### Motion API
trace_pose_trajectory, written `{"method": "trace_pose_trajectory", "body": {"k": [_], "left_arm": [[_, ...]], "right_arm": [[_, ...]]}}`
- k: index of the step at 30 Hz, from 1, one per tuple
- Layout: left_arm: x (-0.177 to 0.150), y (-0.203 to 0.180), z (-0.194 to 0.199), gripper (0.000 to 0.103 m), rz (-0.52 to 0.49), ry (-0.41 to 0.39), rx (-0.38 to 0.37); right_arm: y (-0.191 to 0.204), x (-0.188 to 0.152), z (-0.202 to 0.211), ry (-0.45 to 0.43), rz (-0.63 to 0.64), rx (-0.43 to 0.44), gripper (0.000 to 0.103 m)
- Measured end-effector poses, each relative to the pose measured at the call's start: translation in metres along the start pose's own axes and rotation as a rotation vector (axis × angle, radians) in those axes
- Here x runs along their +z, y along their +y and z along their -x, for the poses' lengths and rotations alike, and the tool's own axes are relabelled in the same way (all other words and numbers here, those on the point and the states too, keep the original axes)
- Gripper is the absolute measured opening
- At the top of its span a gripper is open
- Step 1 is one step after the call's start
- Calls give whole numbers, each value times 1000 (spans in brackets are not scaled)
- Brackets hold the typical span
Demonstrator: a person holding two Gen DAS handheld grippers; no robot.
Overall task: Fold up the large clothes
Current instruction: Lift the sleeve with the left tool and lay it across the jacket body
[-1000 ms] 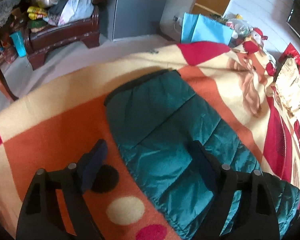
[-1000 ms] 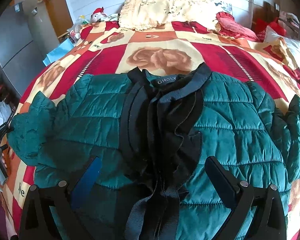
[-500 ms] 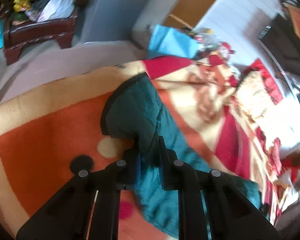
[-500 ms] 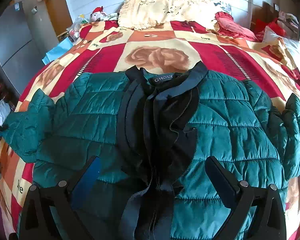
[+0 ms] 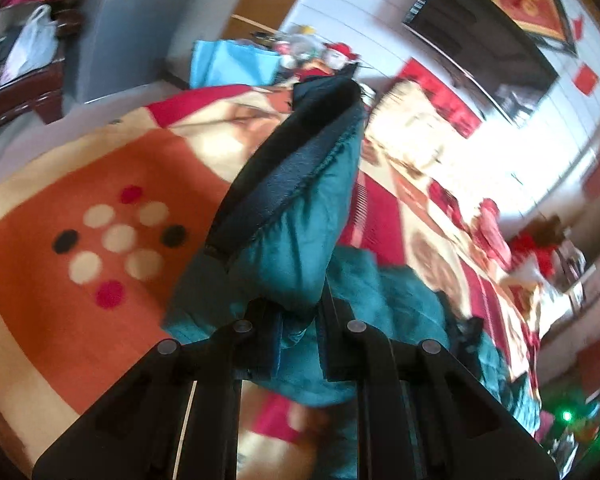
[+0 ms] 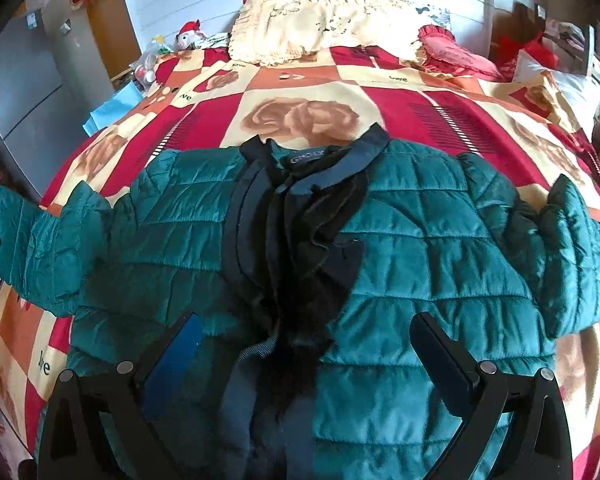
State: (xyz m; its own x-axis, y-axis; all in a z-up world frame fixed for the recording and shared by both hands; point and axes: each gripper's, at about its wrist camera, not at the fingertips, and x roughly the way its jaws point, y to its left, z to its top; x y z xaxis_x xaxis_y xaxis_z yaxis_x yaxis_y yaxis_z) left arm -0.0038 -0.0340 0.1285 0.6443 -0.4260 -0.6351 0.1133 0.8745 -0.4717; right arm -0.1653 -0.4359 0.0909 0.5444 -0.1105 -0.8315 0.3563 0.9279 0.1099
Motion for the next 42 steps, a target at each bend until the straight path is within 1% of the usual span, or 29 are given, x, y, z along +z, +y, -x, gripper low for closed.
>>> {"method": "trace_pose_trajectory", "body": {"k": [4,10,14,18,26,32,37,42], "left_arm": [[-22,-47,3,13,-77,55,-68],[-53,-108,-1,13,-167,116,-135],[-77,-143,-9,13,-213,153,-165],[-100,-176,-22,13,-276,188,-171],[-142,-211,-57,13,-344,283,-165],[-170,-228,-82,13,-356,348,-154],[-185,-238,-95,13,-381,363,-130],[-195,-246,-104,13,-403,366,-110]], "right_arm": [[-14,-5,10,-10,-21,-7,103],[-34,-11,21,-16,-58,-11,103],[-47,-16,28,-24,-72,-15,103],[-61,-20,31,-24,-86,-27,103],[-87,-28,30,-15,-125,-42,103],[-100,-28,33,-36,-102,-103,103],[-123,-26,26,-20,-145,-135,103],[-141,-25,8,15,-173,-165,103]]}}
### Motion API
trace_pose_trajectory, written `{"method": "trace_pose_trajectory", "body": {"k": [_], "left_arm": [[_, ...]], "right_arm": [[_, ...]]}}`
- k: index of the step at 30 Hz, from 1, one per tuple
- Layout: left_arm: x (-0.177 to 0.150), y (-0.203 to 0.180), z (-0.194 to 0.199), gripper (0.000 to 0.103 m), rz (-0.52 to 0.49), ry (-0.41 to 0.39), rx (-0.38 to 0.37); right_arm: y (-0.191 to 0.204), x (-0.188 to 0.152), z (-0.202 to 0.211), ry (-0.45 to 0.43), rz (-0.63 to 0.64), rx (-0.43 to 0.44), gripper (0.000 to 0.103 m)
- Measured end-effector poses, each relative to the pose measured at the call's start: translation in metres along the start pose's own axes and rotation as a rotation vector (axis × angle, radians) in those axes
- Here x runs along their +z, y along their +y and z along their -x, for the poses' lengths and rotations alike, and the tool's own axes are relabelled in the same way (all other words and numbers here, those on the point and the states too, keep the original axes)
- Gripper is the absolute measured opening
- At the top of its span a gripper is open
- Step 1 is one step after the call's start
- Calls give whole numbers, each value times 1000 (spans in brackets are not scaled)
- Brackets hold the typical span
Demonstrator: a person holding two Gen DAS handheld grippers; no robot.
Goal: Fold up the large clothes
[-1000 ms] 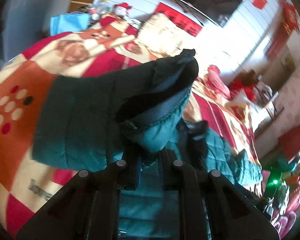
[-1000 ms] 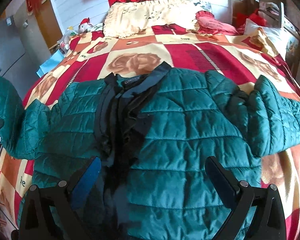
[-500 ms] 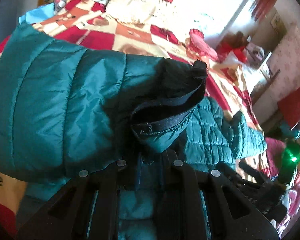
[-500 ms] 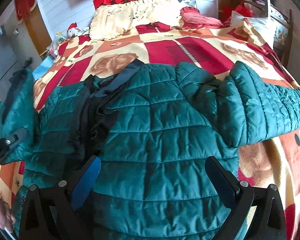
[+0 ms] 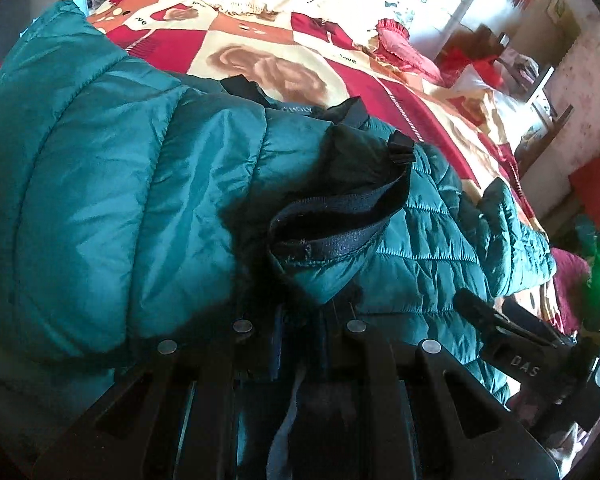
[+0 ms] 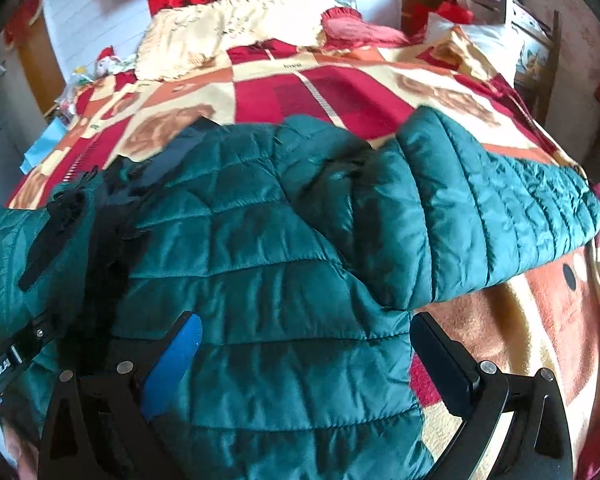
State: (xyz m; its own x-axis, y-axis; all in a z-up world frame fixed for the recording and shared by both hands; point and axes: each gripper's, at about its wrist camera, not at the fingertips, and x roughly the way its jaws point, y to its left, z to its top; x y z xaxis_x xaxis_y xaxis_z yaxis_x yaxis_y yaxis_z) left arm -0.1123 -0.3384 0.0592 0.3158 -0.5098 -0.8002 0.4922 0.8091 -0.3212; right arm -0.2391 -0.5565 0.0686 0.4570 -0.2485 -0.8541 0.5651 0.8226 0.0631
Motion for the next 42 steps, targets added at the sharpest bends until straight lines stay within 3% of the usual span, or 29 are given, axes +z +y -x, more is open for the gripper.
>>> {"method": "trace_pose_trajectory", "body": {"k": [4,7,9,11,15,20,24,26,28,30,31,34,36,39,42], "left_arm": [[-1,-4,-2,13,3,12,-18],[-2,2,5,14,36,58,-87],[-4,8,16,26,61,104,-156],[-9,14,37,45,64,98,-193],[-21,23,89,50,-33,-8,-103],[-40,72,131,50,-40,-82,27],[-57,117,135,50,3,-93,151],[-66,137,130,50,39,-69,173],[-74,155,126,50,85,-49,178],[-79,169,122,50,129,-41,187],[-79,176,120,50,153,-37,190],[-78,185,119,50,202,-37,170],[-74,182,121,50,215,-54,162],[-70,178,125,50,202,-77,162],[-66,173,123,50,189,-74,159]], "right_arm": [[-5,-2,-15,38,-29,17,103],[-6,-4,-15,42,-46,26,103],[-7,-4,-10,35,-56,44,103],[-8,-2,-3,30,-76,73,103],[-4,4,13,8,-117,166,103],[25,9,17,23,-114,307,103],[56,7,2,66,-69,311,103],[72,5,-12,94,-48,301,103],[78,4,-25,117,-60,331,91],[87,2,-29,93,-43,374,47],[93,2,-25,67,-14,376,35],[109,3,-5,-21,87,326,19],[111,7,13,-90,137,290,16],[102,18,48,-237,199,168,14],[85,32,67,-321,225,45,12]]}}
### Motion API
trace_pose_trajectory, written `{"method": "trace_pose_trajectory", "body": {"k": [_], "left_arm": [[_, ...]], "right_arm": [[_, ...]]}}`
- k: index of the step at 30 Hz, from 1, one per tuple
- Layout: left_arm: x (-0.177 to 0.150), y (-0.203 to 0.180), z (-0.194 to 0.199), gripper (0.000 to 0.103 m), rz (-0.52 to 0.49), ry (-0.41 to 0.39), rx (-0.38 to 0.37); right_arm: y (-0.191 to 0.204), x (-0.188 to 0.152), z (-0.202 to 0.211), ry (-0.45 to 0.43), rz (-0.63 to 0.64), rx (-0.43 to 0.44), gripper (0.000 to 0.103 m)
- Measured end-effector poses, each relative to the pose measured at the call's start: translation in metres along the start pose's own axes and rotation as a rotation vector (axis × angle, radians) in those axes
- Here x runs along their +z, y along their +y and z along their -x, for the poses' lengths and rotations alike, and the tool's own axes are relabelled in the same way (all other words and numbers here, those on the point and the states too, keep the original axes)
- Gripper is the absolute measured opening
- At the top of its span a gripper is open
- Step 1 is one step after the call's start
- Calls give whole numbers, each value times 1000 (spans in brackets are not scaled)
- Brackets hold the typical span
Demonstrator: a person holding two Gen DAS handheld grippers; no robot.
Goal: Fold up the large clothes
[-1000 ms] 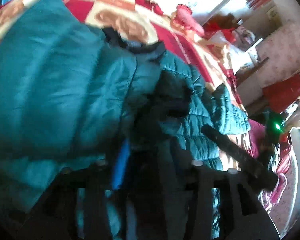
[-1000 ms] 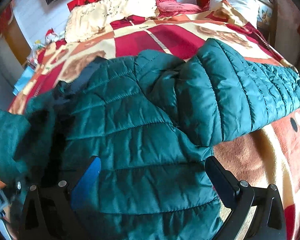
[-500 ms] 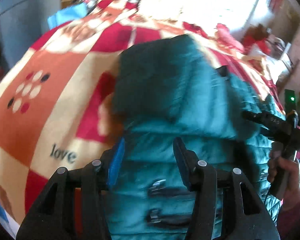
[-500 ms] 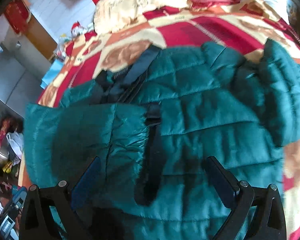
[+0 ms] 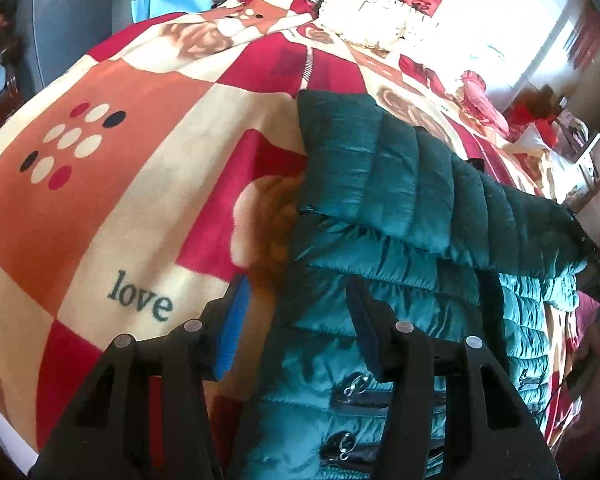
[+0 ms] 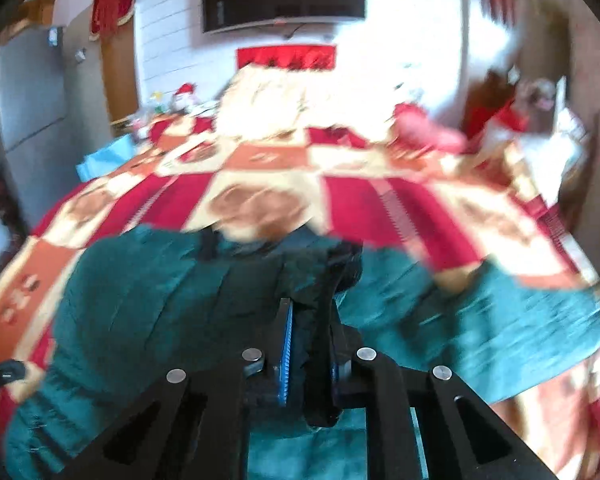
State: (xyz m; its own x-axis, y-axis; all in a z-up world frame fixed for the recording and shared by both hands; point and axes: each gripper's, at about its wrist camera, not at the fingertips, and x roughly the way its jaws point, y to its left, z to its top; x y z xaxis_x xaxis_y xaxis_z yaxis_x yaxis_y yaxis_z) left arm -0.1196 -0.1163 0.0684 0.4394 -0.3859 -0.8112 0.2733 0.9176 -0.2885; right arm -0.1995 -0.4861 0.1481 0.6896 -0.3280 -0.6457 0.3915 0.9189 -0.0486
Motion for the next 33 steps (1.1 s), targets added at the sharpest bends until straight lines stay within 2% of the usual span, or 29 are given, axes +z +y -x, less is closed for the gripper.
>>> {"method": "trace_pose_trajectory", "body": {"k": [4,5,7,8,11,12,14,15,16,17,20,22,23,25,27,30,31,32,33], "left_arm": [[3,-9,-8,50,-16,7,1],[3,-11,-10,50,-20,10,3],[4,-17,-15,50,-29,22,3],[5,-20,-16,50,-33,26,0],[8,-26,-17,50,-59,10,5],[8,-29,-17,50,-63,8,11],[11,-32,-20,50,-64,7,11],[11,-32,-20,50,-62,6,9],[12,-33,-21,50,-57,2,8],[13,-33,-21,50,-54,0,7],[13,-35,-25,50,-40,15,0],[12,-37,-27,50,-40,25,-5],[12,-39,-28,50,-46,25,1],[12,-43,-30,50,-60,26,13],[13,-45,-30,50,-75,27,21],[13,-45,-29,50,-83,10,34],[13,-45,-29,50,-84,10,36],[13,-45,-30,50,-84,12,37],[13,-46,-31,50,-85,15,37]], "right_arm": [[-28,7,-5,-37,65,-208,8],[-35,7,-13,-29,72,-240,8],[-49,2,-28,20,54,-249,8],[-55,-1,-41,61,24,-221,8],[-79,-17,-61,159,-221,30,8],[-83,-22,-64,181,-271,66,11],[-88,-33,-67,233,-347,128,32],[-87,-36,-69,241,-362,140,60],[-88,-40,-67,242,-377,151,81],[-88,-44,-66,239,-389,164,85],[-80,-47,-71,266,-380,170,85],[-74,-49,-75,276,-377,228,83],[-68,-48,-77,271,-356,253,74],[-55,-45,-78,254,-283,242,26],[-42,-41,-75,229,-175,175,15],[-36,-31,-55,123,-43,29,12],[-38,-29,-51,93,-12,-34,7],[-44,-28,-53,90,2,-99,7],[-51,-29,-61,120,-27,-97,6]]}}
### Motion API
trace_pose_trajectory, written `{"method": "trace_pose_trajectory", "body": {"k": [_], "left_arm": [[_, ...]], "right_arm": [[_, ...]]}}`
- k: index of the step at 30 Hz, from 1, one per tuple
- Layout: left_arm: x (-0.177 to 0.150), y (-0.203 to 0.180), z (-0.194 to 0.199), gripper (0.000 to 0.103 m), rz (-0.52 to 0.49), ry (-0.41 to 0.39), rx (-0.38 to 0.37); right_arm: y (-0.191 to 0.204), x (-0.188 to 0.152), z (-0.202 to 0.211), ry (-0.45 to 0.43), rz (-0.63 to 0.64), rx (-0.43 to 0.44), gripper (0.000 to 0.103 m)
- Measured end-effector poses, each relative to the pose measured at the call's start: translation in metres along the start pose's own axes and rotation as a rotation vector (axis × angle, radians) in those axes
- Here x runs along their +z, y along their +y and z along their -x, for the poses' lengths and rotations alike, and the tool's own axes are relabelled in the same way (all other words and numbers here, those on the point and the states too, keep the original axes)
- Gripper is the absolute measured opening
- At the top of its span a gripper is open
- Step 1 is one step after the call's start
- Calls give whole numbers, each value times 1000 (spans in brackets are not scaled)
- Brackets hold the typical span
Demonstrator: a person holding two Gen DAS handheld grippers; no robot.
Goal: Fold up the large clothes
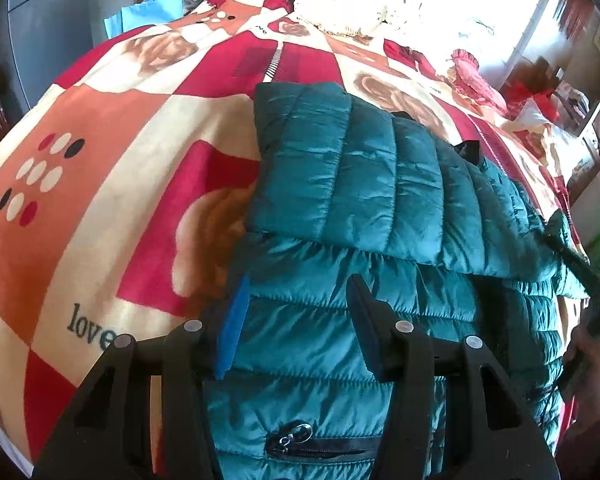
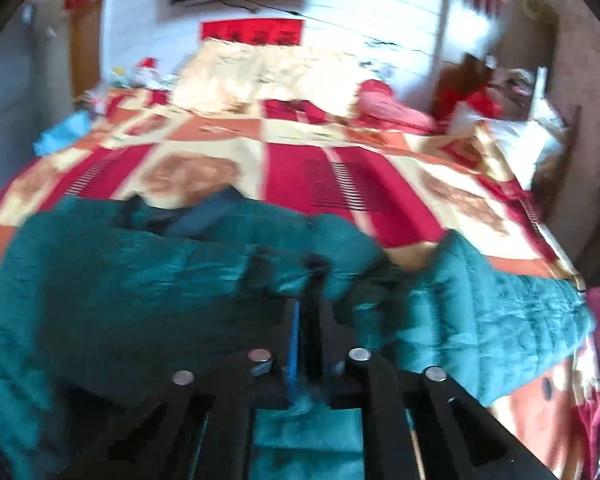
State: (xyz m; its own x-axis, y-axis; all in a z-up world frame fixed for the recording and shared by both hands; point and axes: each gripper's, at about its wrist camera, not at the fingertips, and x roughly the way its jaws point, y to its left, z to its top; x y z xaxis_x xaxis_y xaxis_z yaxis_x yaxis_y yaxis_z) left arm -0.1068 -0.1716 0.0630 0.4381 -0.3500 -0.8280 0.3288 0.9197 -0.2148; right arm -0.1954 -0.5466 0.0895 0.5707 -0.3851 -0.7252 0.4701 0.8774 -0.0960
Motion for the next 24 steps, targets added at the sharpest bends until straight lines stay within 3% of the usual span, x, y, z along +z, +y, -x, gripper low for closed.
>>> {"method": "trace_pose_trajectory", "body": {"k": [5,9,11,13,18,22,24], "left_arm": [[2,-6,1,50,-17,-16,5],[11,-12,-2,50,-30,-35,22],[16,-16,-6,50,-34,-49,28],[22,-21,-10,50,-40,-64,40],[39,-34,-31,50,-90,-92,83],[44,-41,-50,50,-118,-93,118],[45,-43,-59,55,-124,-96,123]], "right_arm": [[-30,-5,-31,127,-155,106,6],[-45,-5,-5,97,-246,137,11],[-39,-2,9,81,-239,183,28],[-24,3,18,70,-222,259,82],[23,7,12,97,-122,333,84],[53,4,-7,126,-62,332,74],[61,2,-22,141,-31,282,73]]}}
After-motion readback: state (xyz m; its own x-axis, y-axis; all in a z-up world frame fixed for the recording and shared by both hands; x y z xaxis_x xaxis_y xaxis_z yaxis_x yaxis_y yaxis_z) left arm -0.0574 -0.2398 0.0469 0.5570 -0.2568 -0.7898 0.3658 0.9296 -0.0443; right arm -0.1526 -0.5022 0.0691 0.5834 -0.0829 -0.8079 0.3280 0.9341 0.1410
